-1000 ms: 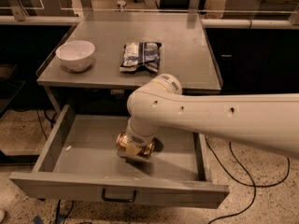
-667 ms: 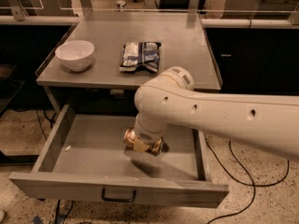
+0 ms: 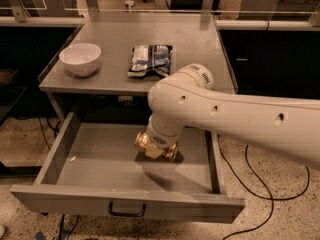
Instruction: Pick orange can from top drawer and place on counter
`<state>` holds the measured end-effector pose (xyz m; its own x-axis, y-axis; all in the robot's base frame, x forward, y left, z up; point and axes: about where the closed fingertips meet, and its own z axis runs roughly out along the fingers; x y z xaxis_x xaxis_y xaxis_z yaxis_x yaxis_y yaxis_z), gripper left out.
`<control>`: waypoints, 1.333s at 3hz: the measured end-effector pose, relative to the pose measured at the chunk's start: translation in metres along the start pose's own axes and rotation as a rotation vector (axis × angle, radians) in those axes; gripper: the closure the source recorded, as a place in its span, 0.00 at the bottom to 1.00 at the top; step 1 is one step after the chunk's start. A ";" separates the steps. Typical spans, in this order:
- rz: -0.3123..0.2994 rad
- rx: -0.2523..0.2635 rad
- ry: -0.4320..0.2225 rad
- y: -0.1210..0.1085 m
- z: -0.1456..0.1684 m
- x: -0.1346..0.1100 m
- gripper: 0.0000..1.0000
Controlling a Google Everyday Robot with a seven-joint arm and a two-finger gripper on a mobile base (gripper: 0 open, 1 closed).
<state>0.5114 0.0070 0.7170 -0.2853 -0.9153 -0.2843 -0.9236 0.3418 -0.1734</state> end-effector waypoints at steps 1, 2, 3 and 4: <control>0.033 0.079 0.020 -0.036 -0.053 0.014 1.00; 0.056 0.153 0.050 -0.065 -0.099 0.025 1.00; 0.060 0.156 0.052 -0.066 -0.103 0.025 1.00; 0.056 0.230 0.052 -0.090 -0.130 0.012 1.00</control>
Offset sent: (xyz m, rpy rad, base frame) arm 0.0422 -0.1020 0.1525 -0.1255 -0.1721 -0.1646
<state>0.5579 -0.0621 0.8521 -0.3523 -0.9014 -0.2517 -0.8254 0.4260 -0.3704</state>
